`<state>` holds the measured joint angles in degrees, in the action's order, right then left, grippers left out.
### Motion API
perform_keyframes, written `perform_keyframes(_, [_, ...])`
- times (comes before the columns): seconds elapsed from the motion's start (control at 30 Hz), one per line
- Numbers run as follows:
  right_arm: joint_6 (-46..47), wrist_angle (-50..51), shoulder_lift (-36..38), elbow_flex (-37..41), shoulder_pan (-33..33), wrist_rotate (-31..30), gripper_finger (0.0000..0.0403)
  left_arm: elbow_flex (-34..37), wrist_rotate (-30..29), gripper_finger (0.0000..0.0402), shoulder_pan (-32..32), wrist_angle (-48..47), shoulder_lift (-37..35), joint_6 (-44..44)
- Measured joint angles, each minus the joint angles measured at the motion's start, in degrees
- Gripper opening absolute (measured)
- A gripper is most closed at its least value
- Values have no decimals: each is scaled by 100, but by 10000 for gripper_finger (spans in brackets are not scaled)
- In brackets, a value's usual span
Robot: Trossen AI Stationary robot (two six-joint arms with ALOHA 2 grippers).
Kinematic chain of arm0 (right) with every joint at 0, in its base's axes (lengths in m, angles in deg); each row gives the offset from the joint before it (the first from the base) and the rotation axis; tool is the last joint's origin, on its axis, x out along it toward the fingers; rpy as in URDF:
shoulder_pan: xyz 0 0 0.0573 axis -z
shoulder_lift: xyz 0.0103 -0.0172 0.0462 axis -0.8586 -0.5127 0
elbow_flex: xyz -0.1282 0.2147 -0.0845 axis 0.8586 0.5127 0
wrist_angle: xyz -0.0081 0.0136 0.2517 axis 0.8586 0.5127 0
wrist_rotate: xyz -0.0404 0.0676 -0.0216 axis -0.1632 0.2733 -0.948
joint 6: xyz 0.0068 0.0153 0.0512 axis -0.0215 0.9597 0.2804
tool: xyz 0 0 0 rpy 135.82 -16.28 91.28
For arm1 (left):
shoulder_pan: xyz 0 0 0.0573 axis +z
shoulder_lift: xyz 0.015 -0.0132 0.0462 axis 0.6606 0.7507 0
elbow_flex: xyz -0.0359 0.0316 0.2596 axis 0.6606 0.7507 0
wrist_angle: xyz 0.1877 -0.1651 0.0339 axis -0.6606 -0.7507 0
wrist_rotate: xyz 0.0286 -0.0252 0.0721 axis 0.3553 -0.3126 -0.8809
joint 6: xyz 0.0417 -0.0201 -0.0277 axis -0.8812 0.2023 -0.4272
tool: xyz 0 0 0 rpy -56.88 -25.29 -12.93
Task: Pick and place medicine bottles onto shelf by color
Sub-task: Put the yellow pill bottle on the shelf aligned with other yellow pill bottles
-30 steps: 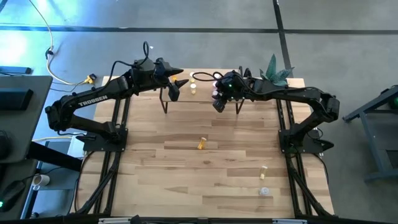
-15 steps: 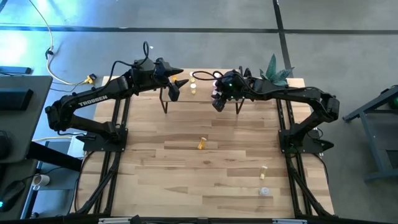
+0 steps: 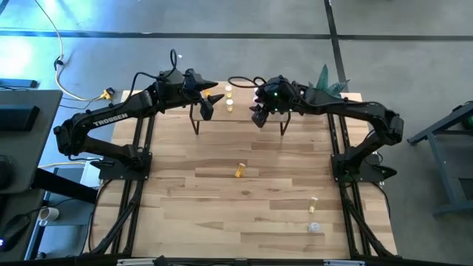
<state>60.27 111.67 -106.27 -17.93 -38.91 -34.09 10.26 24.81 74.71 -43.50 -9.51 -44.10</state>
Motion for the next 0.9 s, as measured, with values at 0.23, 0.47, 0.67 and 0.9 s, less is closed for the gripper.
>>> perform_keyframes(0.23, [225, 805, 0, -624, -3, 10, 170, 0, 2, 243, -1, -117, -30, 1])
perform_keyframes(0.47, [365, 1565, 37, -921, -329, 116, 170, 0, 2, 243, -11, -722, -332, 58])
perform_keyframes(0.67, [756, 2432, 103, -921, -894, -70, 170, -2, 1, 243, -9, -960, -614, 63])
perform_keyframes(0.9, [1669, 3655, 107, -916, -1648, -638, 170, -2, 3, 243, -9, -951, -763, -29])
